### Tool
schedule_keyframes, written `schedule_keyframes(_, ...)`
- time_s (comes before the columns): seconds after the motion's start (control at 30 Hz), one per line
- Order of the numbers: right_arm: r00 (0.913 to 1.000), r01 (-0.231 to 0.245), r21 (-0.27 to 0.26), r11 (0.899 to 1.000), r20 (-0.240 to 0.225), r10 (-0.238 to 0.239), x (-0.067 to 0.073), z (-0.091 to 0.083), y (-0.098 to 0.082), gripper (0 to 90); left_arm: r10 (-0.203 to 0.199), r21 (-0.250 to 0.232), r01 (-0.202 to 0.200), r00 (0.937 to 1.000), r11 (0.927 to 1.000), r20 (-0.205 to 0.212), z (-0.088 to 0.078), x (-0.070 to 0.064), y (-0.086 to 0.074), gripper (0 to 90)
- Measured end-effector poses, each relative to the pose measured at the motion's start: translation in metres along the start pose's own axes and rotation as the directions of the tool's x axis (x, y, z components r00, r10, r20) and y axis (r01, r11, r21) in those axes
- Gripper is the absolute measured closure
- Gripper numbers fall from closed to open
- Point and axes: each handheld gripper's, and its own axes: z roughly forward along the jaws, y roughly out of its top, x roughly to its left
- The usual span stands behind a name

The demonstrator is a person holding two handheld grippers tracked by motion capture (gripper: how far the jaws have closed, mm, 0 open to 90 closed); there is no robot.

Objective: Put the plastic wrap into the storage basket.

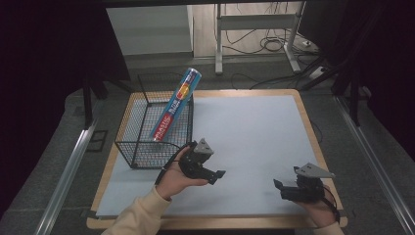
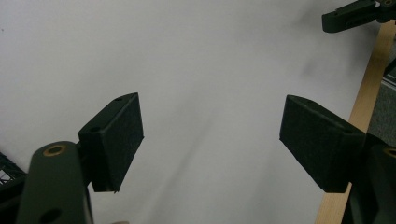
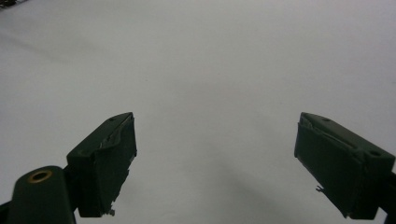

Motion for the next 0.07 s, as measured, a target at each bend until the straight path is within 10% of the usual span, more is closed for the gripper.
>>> schedule_keyframes(0.07,1.0,0.001,-0.002,1.0,-0.003,-0.001,0.0002,0.0,0.0001,13.1,0.0,0.001,0.0,1.0,1.0,-0.001,0.0002,0.0004,-0.0005,21.5)
